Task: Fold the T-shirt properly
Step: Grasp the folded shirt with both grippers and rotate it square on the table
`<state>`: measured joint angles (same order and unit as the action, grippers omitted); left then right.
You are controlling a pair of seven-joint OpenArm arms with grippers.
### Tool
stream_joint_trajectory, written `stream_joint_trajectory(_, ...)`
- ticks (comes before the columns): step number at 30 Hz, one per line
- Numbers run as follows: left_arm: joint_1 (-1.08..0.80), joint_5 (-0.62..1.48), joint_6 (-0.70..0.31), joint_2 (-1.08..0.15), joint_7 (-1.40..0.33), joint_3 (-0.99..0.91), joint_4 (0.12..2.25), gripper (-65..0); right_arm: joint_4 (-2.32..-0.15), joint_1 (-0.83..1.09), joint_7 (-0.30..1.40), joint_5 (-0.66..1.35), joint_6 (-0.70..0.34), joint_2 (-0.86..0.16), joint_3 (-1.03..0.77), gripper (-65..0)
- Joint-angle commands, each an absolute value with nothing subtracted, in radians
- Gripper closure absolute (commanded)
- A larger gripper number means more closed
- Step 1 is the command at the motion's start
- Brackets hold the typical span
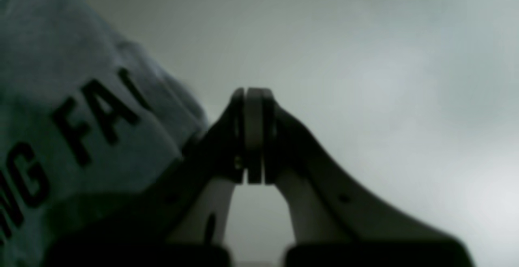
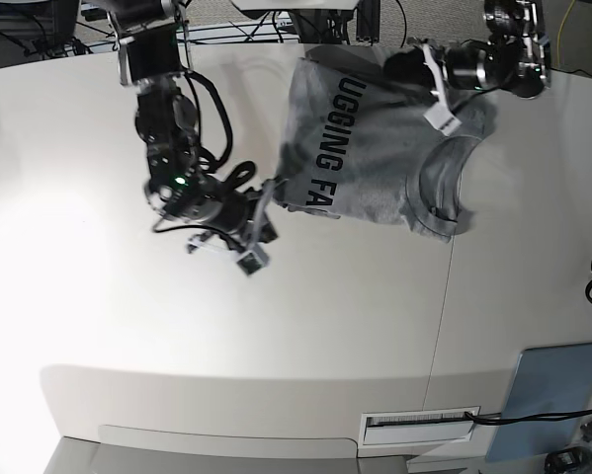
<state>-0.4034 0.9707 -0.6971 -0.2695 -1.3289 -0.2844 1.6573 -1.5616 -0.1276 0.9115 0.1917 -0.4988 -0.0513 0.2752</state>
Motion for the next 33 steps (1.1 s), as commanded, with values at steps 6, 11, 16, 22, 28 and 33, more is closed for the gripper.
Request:
stream_joint_trajectory(6, -0.402, 0.628, -0.698, -0.28, -1.121, -0.258, 1.66, 0.0, -1.49, -0.144, 0.897, 0.204, -0.5, -0.043, 0.402, 0.0)
stream_joint_trajectory(11, -0.4, 0.358, -0.623, -0.28, -0.896, -0.258, 1.649, 0.0, -1.501, -0.133, 0.925, 0.205, -0.455, -0.064, 0.414, 0.0)
stream_joint_trajectory(16, -0.363, 0.219, -0.594, -0.279, -0.658, -0.257, 1.649, 0.0, -1.541, -0.132, 0.974, 0.255, -0.455, -0.112, 0.411, 0.0)
stream_joint_trajectory(22, -0.258, 0.202, -0.585, -0.277, -0.576, -0.249, 1.648, 0.0, -1.608, -0.075, 1.011, 0.344, -0.456, -0.13, 0.411, 0.0)
stream_joint_trajectory(28, -0.17, 0.183, -0.49, -0.277, -0.575, -0.162, 1.648, 0.0, -1.748, 0.05, 1.012, 0.343, -0.45, -0.13, 0.411, 0.0)
stream_joint_trajectory(33, -0.142, 0.174, -0.353, -0.278, -0.576, -0.156, 1.664, 0.0, -1.867, 0.118, 1.013, 0.286, -0.364, -0.146, 0.381, 0.0)
